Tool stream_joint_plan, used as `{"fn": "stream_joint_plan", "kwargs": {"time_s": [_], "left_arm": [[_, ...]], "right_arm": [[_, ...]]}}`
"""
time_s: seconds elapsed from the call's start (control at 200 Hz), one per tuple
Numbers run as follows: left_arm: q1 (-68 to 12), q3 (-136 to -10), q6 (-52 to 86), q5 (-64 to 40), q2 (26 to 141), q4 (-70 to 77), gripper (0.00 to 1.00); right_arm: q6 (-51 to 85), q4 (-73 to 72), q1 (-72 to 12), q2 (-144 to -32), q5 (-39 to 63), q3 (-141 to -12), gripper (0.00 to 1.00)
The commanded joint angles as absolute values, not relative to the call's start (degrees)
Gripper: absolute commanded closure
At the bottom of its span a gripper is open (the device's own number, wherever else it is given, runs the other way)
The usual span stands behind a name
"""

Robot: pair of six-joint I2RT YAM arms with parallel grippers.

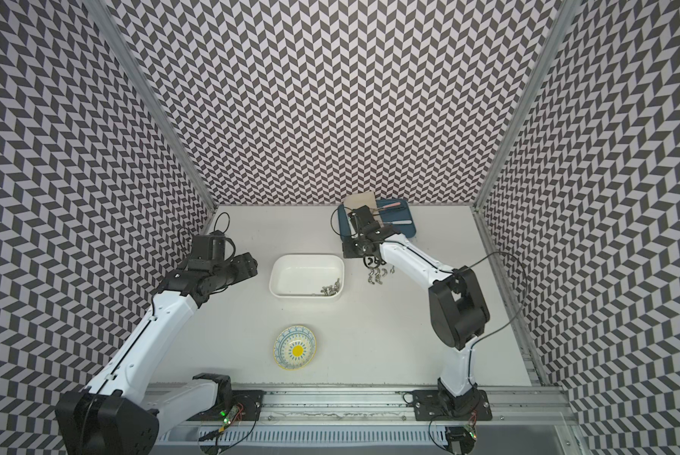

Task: Take out the wing nut from the storage box
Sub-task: Place the wing nut at the center of the board.

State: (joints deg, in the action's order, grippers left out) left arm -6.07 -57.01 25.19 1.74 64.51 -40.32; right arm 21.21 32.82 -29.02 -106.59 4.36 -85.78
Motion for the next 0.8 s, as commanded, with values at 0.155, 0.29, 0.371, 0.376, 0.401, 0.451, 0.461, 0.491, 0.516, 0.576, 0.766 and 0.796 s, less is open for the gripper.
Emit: {"fn": "stream_joint_plan", "kwargs": {"time_s": [0.155, 0.29, 0.371, 0.376, 0.401, 0.451, 0.461, 0.491, 0.516, 0.576, 0.766, 0.796], "left_arm": [[-5.79, -58.46, 25.22, 1.1, 64.59, -39.2, 0.21], [-5.78, -58.71, 25.05, 1.22, 64.6, -39.29, 0.21], [-5.8, -58.72, 25.04, 1.14, 64.69, -39.37, 0.21], [-5.8, -58.76, 25.0, 1.14, 64.69, -39.37, 0.21], [-5.78, -58.81, 24.97, 1.16, 64.76, -39.43, 0.21], [-5.8, -58.97, 24.96, 1.23, 64.78, -39.47, 0.21], [-5.8, -58.97, 24.96, 1.23, 64.78, -39.53, 0.21], [-5.8, -58.91, 24.96, 1.23, 64.77, -39.55, 0.21], [-5.8, -59.03, 24.96, 1.23, 64.78, -39.55, 0.21], [-5.76, -59.08, 24.96, 1.32, 64.77, -39.64, 0.21], [-5.78, -59.4, 24.87, 1.43, 64.95, -39.73, 0.21], [-5.8, -59.41, 24.85, 1.43, 65.02, -39.73, 0.21]], "right_arm": [[21.23, 28.41, -22.47, -103.01, 1.17, -74.53, 0.96], [20.74, 27.88, -21.8, -103.57, -0.84, -71.85, 0.97], [20.74, 27.48, -21.71, -104.02, -1.13, -70.81, 0.96], [20.74, 27.45, -21.71, -104.04, -1.09, -70.74, 0.96], [20.74, 27.29, -21.71, -104.13, -1.16, -70.54, 0.96], [20.85, 27.2, -21.71, -104.33, -1.47, -70.07, 0.97], [20.83, 27.19, -21.73, -104.37, -1.55, -70.01, 0.96], [20.74, 27.18, -21.71, -104.49, -1.92, -69.81, 0.97], [20.74, 27.24, -21.69, -104.63, -2.31, -69.67, 0.97], [20.61, 27.18, -21.62, -104.9, -3.21, -69.44, 0.97], [20.57, 26.6, -21.12, -105.29, -3.87, -68.73, 0.97], [20.59, 26.53, -21.09, -105.42, -3.77, -68.65, 0.97]]}}
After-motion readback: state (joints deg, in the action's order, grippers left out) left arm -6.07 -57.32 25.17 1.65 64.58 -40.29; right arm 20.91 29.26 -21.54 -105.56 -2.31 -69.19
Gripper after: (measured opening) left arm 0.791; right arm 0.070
